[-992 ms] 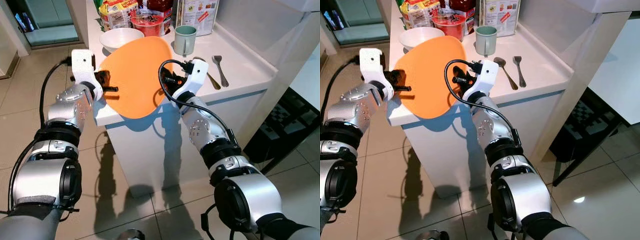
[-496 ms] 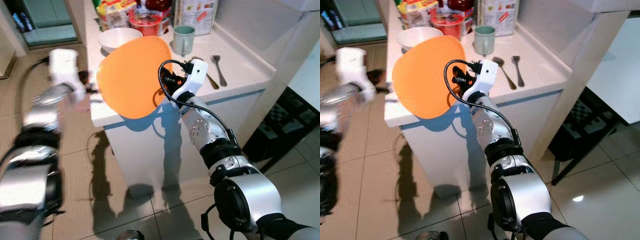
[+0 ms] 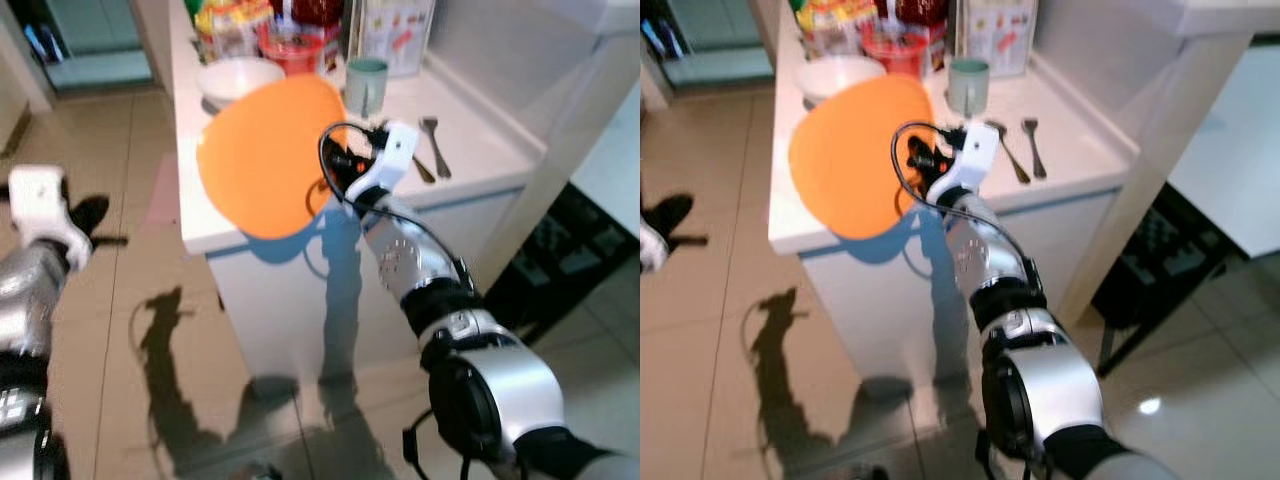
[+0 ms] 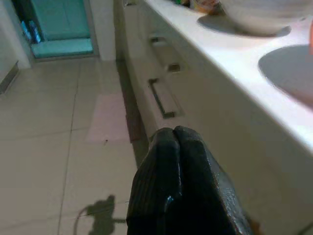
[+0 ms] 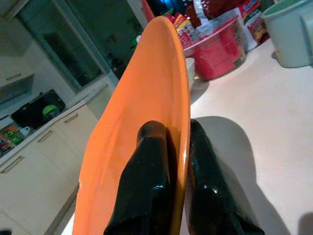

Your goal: Setting the table

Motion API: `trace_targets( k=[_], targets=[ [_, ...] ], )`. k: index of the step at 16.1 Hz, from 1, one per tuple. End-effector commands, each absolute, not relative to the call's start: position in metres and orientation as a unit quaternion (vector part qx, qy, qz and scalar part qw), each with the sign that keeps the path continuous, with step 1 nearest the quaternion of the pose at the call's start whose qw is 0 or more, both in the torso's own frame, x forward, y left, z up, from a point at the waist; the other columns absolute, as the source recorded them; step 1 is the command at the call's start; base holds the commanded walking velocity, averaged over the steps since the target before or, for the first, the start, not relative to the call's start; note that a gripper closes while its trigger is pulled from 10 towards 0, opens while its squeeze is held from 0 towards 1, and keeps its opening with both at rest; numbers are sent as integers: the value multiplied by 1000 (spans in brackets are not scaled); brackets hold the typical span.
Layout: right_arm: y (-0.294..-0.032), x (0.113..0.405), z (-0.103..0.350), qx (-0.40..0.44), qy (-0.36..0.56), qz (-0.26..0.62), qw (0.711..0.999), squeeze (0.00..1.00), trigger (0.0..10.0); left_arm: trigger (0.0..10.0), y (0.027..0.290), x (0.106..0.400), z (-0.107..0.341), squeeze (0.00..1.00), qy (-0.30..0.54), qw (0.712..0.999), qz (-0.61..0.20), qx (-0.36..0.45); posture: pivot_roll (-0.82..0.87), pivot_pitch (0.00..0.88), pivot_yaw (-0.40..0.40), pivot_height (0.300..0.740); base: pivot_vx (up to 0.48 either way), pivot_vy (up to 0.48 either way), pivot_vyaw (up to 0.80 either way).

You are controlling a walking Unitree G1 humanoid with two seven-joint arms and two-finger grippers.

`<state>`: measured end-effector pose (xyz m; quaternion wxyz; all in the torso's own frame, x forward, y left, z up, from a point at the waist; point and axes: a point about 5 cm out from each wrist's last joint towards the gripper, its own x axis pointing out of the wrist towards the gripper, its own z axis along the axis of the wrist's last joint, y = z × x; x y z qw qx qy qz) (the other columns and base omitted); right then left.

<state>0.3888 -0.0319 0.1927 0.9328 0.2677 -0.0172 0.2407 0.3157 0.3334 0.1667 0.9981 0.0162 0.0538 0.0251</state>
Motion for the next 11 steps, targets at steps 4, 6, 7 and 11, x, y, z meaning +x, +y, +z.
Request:
trace_targets(
  k=[4,6,7,11],
  targets=[
    [-25,386,178,236,24,248,939,0,0,10000,324,300,167,0,4,999,31,-26,266,33,-37,740,0,0,0],
    [-28,386,175,229,28,247,941,0,0,10000,309,293,165,0,-23,998,24,-55,274,39,-51,740,0,0,0],
    [-29,387,174,226,29,244,942,0,0,10000,302,291,162,0,-32,998,25,-39,275,41,-54,740,0,0,0],
    [-33,387,171,225,32,236,945,0,0,10000,266,290,148,0,-29,997,15,-73,268,40,-50,740,0,0,0]
  ],
)
